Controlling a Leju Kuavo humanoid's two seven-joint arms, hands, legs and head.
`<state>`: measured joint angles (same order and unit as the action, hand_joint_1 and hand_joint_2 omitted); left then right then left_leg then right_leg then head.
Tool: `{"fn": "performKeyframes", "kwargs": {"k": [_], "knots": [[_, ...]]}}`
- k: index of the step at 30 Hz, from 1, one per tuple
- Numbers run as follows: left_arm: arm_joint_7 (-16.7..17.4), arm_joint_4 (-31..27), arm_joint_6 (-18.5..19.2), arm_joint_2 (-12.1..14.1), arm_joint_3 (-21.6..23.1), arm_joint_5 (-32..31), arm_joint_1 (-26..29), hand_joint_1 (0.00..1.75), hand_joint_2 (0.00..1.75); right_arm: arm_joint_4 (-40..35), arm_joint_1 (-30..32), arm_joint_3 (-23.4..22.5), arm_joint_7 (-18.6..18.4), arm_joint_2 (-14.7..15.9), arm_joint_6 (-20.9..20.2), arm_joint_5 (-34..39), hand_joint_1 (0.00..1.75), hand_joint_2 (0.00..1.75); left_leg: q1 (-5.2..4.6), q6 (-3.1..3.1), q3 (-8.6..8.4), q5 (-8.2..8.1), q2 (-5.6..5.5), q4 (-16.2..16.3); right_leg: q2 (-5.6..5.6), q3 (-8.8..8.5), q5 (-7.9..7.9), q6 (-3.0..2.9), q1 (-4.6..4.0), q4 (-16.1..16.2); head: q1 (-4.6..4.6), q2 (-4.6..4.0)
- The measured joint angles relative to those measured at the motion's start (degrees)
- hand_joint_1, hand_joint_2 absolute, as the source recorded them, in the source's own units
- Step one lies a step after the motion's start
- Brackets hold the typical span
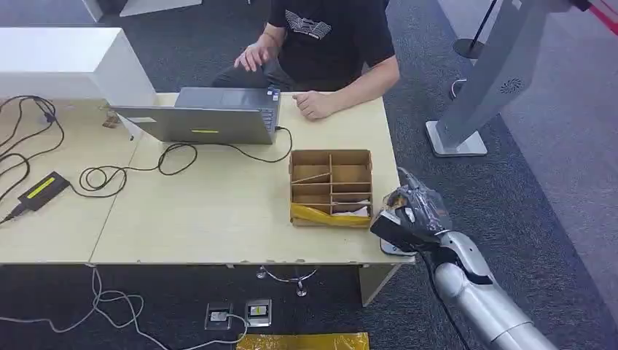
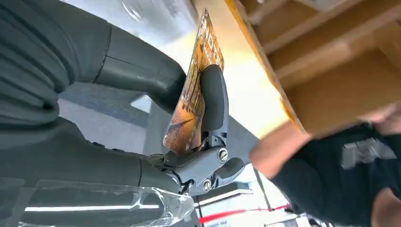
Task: Pass the card to the sensor for recognition and then transmit it.
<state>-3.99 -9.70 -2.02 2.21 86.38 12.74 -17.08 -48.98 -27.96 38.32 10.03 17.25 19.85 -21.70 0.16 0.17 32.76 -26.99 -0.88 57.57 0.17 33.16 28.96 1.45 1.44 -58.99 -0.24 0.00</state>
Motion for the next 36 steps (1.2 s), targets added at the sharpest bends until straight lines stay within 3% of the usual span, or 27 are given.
{"fn": "performKeyframes", "kwargs": {"k": [9, 14, 18, 23, 30, 36], "knots": [[-7.38, -0.46, 3.04, -0.92, -0.35, 2.08, -0.53, 0.0, 0.0, -3.96, -2.79, -2.41, 0.11, -0.04, -1.12, -1.03, 1.75, 1.75, 0.0, 0.0, -0.01, 0.0, -0.01, 0.02, 0.0, 0.0, 0.0, 0.0, 0.01, 0.01, 0.0, 0.0], [-9.43, -0.77, 3.74, -1.71, -0.68, 1.1, -1.2, 0.0, 0.0, -5.91, -3.32, -3.28, -1.38, -0.07, -2.43, -1.86, 1.75, 1.75, 0.0, 0.0, 0.0, 0.0, 0.0, 0.01, -0.01, 0.0, -0.01, 0.0, 0.01, 0.0, -0.02, 0.0], [-8.4, -1.16, 4.99, -2.62, -0.81, -0.24, -1.84, 0.0, 0.0, -6.91, -5.16, -3.28, -2.84, -0.61, -4.66, -3.02, 1.75, 1.75, 0.0, 0.0, 0.01, 0.0, 0.0, 0.0, -0.01, -0.03, -0.01, 0.0, 0.0, -0.02, 0.0, 0.0], [-8.23, -1.42, 5.31, -2.82, -1.75, -2.01, -0.91, 0.0, 0.0, -6.72, -8.39, -3.22, -2.58, -3.06, -6.65, -2.93, 1.75, 1.75, 0.01, -0.02, 0.01, 0.01, -0.01, 0.0, 0.01, -0.02, 0.0, 0.0, -0.02, -0.03, 0.0, 0.0], [-9.45, -1.49, 11.09, -3.13, -3.11, -2.47, 0.0, 0.0, 0.0, -4.29, -11.82, -3.22, 0.4, -8.18, -6.91, -4.16, 1.75, 1.75, 0.02, -0.02, 0.03, 0.01, -0.01, -0.01, 0.02, 0.0, 0.0, -0.01, -0.03, -0.03, 0.02, 0.0], [-10.26, -1.88, 13.0, -3.54, -3.71, -3.93, 0.11, 0.0, 0.0, -0.77, -14.19, -3.26, 0.92, -11.67, -6.91, -5.9, 1.75, 1.75, 0.01, -0.02, 0.01, 0.02, -0.01, 0.0, 0.01, 0.01, 0.0, -0.01, -0.02, -0.02, 0.02, 0.0]]}}
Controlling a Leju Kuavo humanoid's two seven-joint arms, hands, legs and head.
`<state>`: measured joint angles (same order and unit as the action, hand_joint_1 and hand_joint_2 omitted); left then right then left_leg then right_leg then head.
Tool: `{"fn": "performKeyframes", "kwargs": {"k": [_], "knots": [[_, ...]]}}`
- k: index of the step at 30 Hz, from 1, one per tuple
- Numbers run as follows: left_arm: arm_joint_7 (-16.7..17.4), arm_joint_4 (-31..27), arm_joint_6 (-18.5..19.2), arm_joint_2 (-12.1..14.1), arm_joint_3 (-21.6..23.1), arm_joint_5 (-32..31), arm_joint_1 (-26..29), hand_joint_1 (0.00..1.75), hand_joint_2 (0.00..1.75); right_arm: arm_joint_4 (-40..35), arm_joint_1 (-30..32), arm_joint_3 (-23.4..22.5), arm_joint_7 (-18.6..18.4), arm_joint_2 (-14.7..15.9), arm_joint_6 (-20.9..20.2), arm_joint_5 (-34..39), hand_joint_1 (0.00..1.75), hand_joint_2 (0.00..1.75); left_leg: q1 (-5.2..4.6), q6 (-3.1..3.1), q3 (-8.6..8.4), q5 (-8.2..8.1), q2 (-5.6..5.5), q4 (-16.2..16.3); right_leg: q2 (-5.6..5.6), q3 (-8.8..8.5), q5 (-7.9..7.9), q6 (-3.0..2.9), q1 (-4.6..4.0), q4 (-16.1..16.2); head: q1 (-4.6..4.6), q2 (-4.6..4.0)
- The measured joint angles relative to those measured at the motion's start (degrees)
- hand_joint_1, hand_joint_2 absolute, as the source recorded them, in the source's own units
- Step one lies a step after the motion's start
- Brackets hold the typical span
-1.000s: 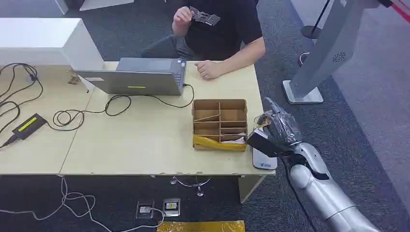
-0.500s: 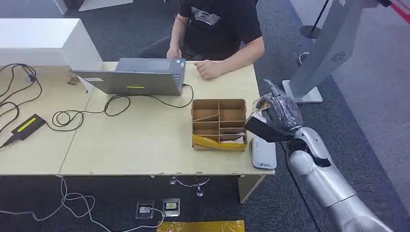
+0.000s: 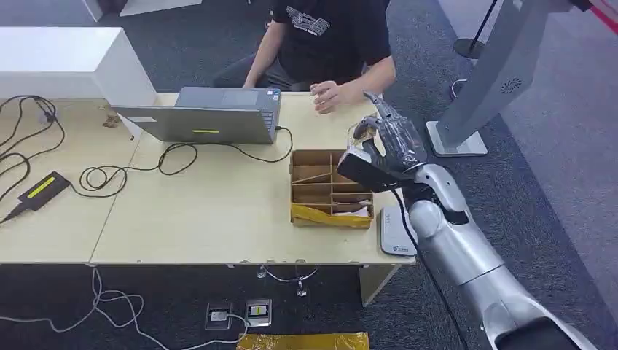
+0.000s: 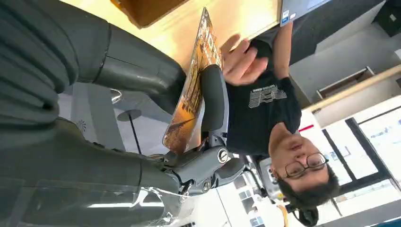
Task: Pass the card to the sensor for recognition and then transmit it.
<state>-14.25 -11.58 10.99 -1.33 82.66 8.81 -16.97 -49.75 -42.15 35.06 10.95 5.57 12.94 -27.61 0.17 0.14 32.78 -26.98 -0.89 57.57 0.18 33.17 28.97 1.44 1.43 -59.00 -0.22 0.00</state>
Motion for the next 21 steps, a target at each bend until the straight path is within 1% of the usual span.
{"fn": "performKeyframes", "kwargs": {"k": [4, 13, 21], "knots": [[0.02, -0.02, 2.34, -0.52, -0.33, -1.44, -1.16, 0.0, 0.0, 2.05, -1.01, -0.04, 0.0, -1.27, 0.02, -0.54, 1.75, 1.75, 0.0, 0.0, 0.0, 0.0, 0.0, 0.01, -0.01, 0.0, 0.0, 0.0, 0.0, 0.0, -0.02, 0.0], [0.17, -0.42, 2.43, -1.66, -0.37, -4.41, -2.83, 0.0, 0.0, 5.2, -2.21, -0.26, 0.09, -1.75, -0.22, -1.81, 1.75, 1.75, 0.0, 0.0, 0.0, 0.0, 0.0, 0.01, -0.01, 0.02, 0.0, 0.0, 0.0, 0.0, -0.04, 0.0], [1.66, -0.5, 2.98, -2.65, -0.37, -6.14, -3.79, 0.0, 0.0, 6.73, -2.34, -1.01, 0.02, -1.75, -0.44, -2.53, 1.75, 1.75, 0.0, 0.0, -0.01, 0.0, 0.0, 0.01, -0.01, 0.01, 0.0, 0.0, 0.0, 0.0, 0.0, 0.0]]}}
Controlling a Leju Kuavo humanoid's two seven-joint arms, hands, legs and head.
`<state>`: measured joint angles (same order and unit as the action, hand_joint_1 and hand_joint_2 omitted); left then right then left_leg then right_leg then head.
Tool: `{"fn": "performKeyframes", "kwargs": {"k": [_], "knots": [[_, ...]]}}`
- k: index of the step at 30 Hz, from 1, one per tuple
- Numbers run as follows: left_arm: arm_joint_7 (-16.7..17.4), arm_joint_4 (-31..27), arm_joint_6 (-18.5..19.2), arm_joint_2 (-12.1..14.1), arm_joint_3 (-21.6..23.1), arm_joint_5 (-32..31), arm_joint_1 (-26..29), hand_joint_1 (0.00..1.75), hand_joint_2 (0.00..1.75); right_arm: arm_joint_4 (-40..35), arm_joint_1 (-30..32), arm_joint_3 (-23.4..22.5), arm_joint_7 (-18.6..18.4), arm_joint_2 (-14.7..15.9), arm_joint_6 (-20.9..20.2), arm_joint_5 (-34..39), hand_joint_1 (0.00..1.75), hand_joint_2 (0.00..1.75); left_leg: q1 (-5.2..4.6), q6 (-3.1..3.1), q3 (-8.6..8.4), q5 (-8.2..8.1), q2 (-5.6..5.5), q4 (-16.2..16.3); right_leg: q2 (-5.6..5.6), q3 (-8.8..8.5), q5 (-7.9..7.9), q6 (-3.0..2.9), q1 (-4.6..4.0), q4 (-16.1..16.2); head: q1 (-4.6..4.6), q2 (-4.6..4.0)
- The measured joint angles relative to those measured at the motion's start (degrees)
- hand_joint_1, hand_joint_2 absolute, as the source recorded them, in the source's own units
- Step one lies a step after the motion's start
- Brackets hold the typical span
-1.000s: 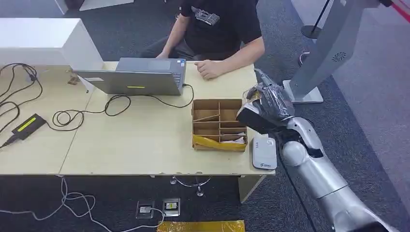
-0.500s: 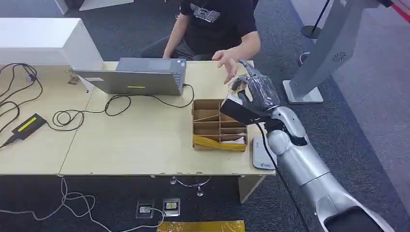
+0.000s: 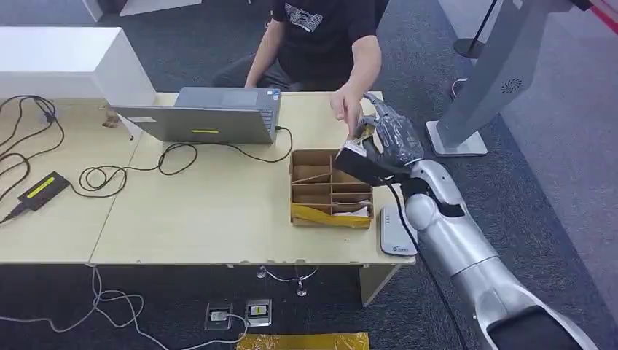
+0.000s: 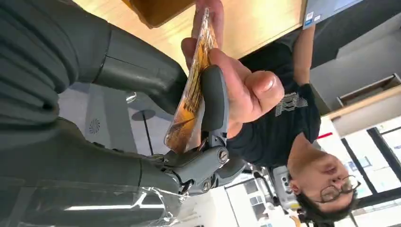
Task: Pass the card to the sensor for recognition and then transmit it.
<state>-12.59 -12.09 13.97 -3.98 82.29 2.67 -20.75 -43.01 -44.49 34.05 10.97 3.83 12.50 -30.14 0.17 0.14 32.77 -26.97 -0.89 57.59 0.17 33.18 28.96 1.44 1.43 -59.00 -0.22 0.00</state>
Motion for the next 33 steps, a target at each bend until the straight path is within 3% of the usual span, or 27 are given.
{"fn": "performKeyframes", "kwargs": {"k": [1, 2, 3, 12, 18, 26, 33], "knots": [[0.22, 0.0, 0.04, -0.11, 0.0, -0.28, -0.09, 0.0, 0.0, 0.15, -0.01, -0.07, -0.09, 0.0, 0.0, -0.02, 1.75, 1.75, 0.0, 0.0, 0.0, 0.0, 0.01, 0.0, 0.0, 0.0, 0.0, 0.0, 0.0, 0.0, -0.02, 0.0], [0.41, 0.0, 0.09, -0.26, 0.0, -0.41, -0.19, 0.0, 0.0, 0.24, 0.0, -0.09, -0.18, 0.0, 0.0, -0.19, 0.24, 1.75, 0.0, 0.0, 0.0, 0.0, 0.01, 0.01, 0.0, 0.0, 0.0, 0.0, 0.0, 0.0, 0.02, 0.0], [0.68, 0.0, 0.09, -0.42, 0.0, -0.55, -0.28, 0.0, 0.0, 0.28, 0.01, -0.11, -0.24, 0.0, 0.0, -0.42, 0.0, 1.75, 0.0, 0.0, -0.01, 0.0, 0.01, 0.01, 0.01, 0.01, 0.0, 0.0, 0.0, 0.0, -0.02, 0.0], [2.82, -0.02, 0.22, -1.88, 0.0, -2.07, -1.5, 0.0, 0.0, 0.66, 0.23, -0.26, -0.74, 0.04, 0.9, -3.34, 0.0, 1.75, 0.0, 0.0, -0.01, 0.0, 0.01, 0.01, 0.08, 0.03, 0.0, 0.0, 0.0, 0.0, -0.02, 0.0], [4.5, -0.02, 0.33, -3.04, -0.02, -3.43, -2.05, 0.0, 0.0, -1.71, 1.08, -0.74, -3.74, 0.85, -2.1, -7.28, 0.0, 1.75, 0.0, 0.0, -0.03, 0.0, 0.03, 0.03, 0.1, 0.04, -0.01, 0.0, 0.01, 0.01, -0.04, 0.0], [5.86, -0.02, -0.11, -4.02, -0.61, -6.25, -2.07, 0.0, 0.0, -12.03, 5.35, -3.32, -9.97, 5.16, -10.23, -8.94, 0.0, 1.75, 0.0, 0.01, -0.03, -0.01, 0.02, 0.04, 0.1, 0.04, -0.01, 0.01, 0.01, 0.03, -0.02, 0.0], [6.27, -0.02, -0.74, -4.44, -0.87, -7.78, -1.9, 0.0, 0.0, -22.19, 10.77, -5.77, -13.03, 9.95, -13.77, -8.72, 0.0, 1.75, 0.0, 0.01, -0.03, -0.01, 0.02, 0.03, 0.1, 0.03, -0.01, 0.01, 0.01, 0.03, -0.04, 0.0]]}}
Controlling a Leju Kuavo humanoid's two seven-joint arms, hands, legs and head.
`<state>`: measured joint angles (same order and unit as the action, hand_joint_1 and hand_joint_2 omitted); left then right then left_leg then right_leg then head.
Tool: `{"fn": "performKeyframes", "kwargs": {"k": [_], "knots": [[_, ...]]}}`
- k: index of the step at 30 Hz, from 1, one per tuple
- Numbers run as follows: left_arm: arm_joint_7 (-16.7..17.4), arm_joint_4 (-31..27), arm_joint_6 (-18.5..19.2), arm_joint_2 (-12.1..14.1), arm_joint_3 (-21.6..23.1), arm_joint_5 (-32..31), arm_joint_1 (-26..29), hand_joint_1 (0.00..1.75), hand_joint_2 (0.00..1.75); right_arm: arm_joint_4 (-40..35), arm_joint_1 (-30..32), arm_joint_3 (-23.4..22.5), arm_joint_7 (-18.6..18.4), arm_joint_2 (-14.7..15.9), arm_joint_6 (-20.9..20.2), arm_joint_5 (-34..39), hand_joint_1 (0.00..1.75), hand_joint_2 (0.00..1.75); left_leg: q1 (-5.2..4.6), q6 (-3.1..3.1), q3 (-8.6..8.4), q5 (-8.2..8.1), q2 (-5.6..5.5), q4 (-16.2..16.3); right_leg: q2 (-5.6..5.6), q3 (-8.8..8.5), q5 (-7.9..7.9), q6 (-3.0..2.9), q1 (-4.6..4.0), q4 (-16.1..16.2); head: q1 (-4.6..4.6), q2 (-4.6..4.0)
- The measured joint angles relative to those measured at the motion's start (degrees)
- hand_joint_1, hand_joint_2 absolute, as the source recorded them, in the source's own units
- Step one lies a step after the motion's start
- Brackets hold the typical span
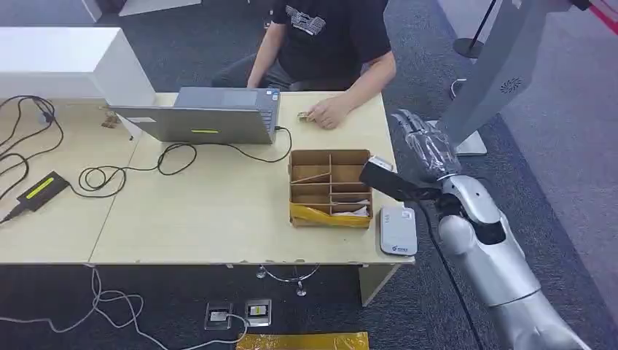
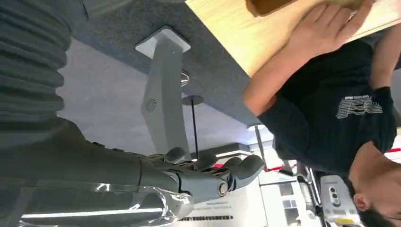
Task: Pass the card to the sensor for recognition and then transmit it.
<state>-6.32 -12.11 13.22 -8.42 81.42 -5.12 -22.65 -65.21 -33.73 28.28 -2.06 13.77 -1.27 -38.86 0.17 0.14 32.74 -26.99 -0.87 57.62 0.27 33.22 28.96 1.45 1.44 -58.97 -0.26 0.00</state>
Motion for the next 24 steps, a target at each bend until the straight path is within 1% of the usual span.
{"fn": "performKeyframes", "kwargs": {"k": [6, 9, 13, 17, 24], "knots": [[0.55, 0.0, -0.02, -0.44, -0.09, -0.98, 0.06, 0.0, 0.0, -6.82, 4.1, -1.31, -2.03, 3.65, -0.87, 1.36, 0.0, 1.75, 0.0, 0.0, -0.02, 0.0, 0.03, 0.0, 0.0, 0.01, 0.0, 0.0, 0.0, 0.0, 0.0, 0.0], [0.57, 0.0, -0.09, -0.57, -0.55, -1.77, 0.15, 0.0, 0.0, -10.24, 7.33, -1.81, -3.49, 5.74, -0.81, 3.28, 0.0, 1.75, 0.0, 0.01, 0.02, -0.01, -0.03, 0.0, -0.06, -0.02, 0.0, 0.0, 0.0, 0.01, 0.04, 0.0], [0.57, 0.0, -0.11, -0.61, -1.22, -2.66, 0.25, 0.0, 0.0, -13.87, 10.37, -1.79, -5.09, 7.25, -0.22, 4.72, 0.0, 1.75, 0.0, -0.01, 0.01, -0.07, 0.07, -0.01, 0.02, 0.0, 0.0, 0.0, 0.0, 0.0, 0.0, 0.0], [0.55, 0.0, -0.2, -0.74, -1.86, -3.52, 0.32, 0.0, 0.0, -15.93, 12.61, -1.42, -6.01, 8.19, 1.25, 6.34, 0.0, 1.75, 0.0, -0.01, 0.02, -0.07, 0.06, -0.02, 0.01, -0.01, 0.0, 0.0, -0.01, 0.0, 0.0, 0.0], [0.57, 0.0, -1.11, -0.76, -2.86, -4.44, 0.5, 0.0, 0.0, -16.41, 15.01, 0.02, -6.64, 8.32, 3.91, 6.91, 0.0, 1.75, 0.0, -0.01, 0.02, -0.06, 0.06, -0.02, 0.01, -0.01, 0.0, 0.0, 0.0, 0.0, 0.0, 0.0]]}}
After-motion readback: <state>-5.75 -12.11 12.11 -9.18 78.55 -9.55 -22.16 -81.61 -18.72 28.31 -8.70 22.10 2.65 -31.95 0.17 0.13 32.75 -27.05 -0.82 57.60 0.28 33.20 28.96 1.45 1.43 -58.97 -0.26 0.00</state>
